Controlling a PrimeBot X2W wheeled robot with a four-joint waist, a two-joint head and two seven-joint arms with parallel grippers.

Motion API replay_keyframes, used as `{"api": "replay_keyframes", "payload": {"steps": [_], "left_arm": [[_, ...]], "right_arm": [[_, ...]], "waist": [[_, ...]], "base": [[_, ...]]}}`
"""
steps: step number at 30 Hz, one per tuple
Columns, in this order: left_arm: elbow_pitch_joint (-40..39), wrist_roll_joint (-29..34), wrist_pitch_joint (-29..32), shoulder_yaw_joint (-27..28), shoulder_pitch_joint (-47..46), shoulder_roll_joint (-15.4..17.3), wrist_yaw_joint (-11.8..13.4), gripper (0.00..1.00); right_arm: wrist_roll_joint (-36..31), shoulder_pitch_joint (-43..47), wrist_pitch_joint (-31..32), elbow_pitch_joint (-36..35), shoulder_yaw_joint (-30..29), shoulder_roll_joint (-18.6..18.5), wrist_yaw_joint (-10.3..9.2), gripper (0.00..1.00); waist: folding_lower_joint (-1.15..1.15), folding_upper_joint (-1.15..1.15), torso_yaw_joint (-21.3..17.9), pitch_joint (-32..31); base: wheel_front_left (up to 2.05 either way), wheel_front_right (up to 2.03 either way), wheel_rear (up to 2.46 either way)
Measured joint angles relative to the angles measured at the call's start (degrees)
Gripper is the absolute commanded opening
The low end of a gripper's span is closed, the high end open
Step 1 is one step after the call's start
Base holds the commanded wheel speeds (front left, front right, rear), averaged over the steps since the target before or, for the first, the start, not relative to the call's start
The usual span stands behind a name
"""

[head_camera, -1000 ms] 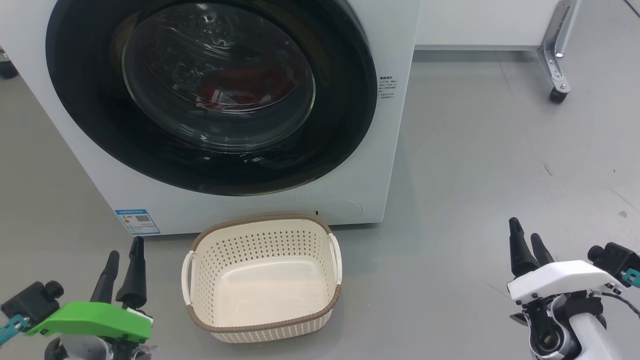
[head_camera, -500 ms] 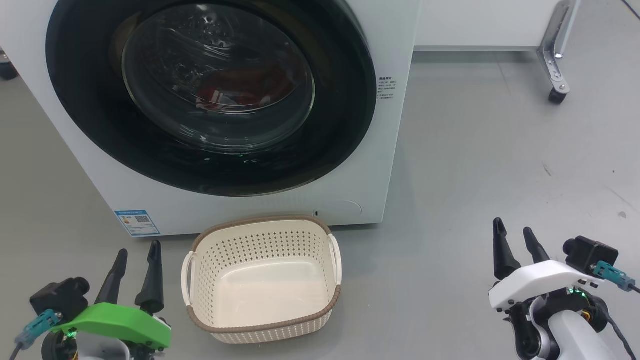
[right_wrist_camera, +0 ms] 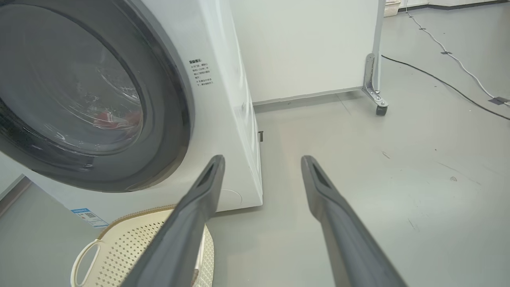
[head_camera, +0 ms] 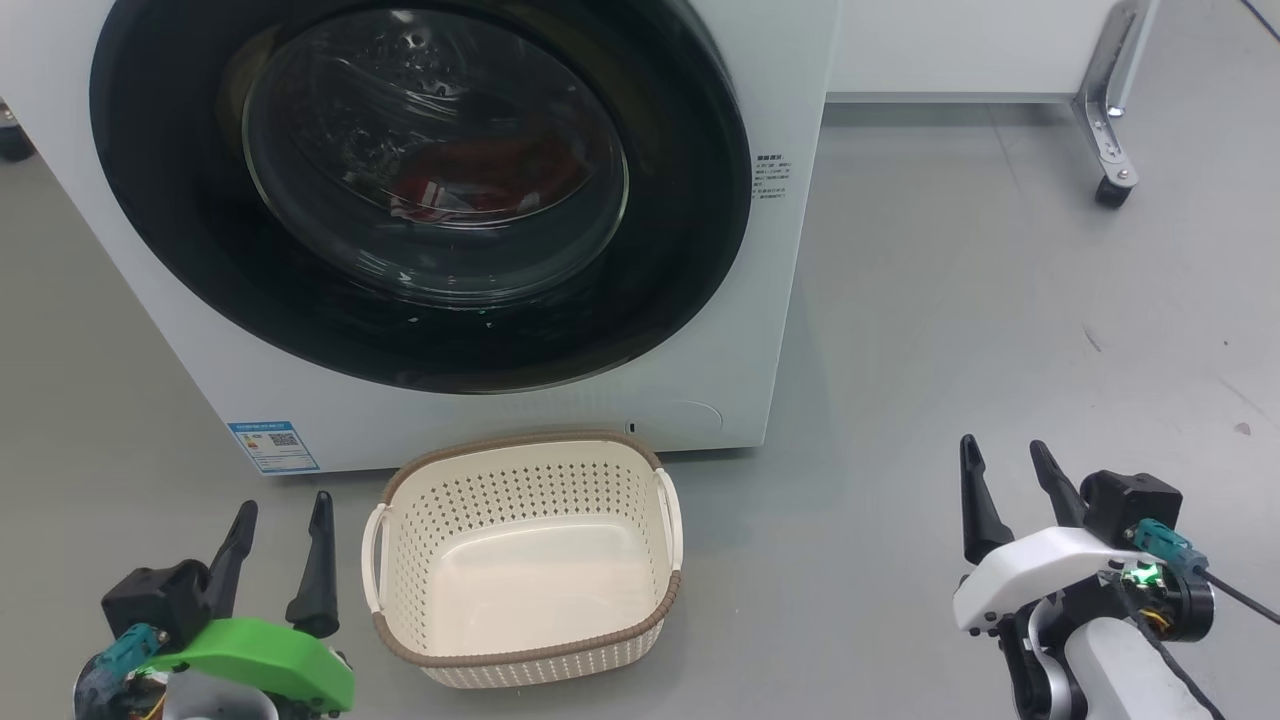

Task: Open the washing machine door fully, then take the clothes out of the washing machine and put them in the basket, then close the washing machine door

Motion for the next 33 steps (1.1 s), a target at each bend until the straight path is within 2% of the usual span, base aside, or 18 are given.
{"api": "replay_keyframes", "payload": {"steps": [23,33], "left_arm": [[5.26,14.86,-3.85,-0.41,-1.69,-0.33,2.58,1.0],[8.11,13.37,-3.83,0.89,-1.78,-1.92,2.97,1.0]], "right_arm": [[-17.86,-1.65,-3.71,2.27,2.19,0.12,-2.26,1.0],[-18.35,-1.66,-3.71,2.78,0.19,0.86,-2.76,1.0]], "waist": [[0.0,0.0,-0.11,0.1],[0.0,0.0,-0.11,0.06]], "base": [[0.0,0.0,0.0],[0.0,0.0,0.0]]}}
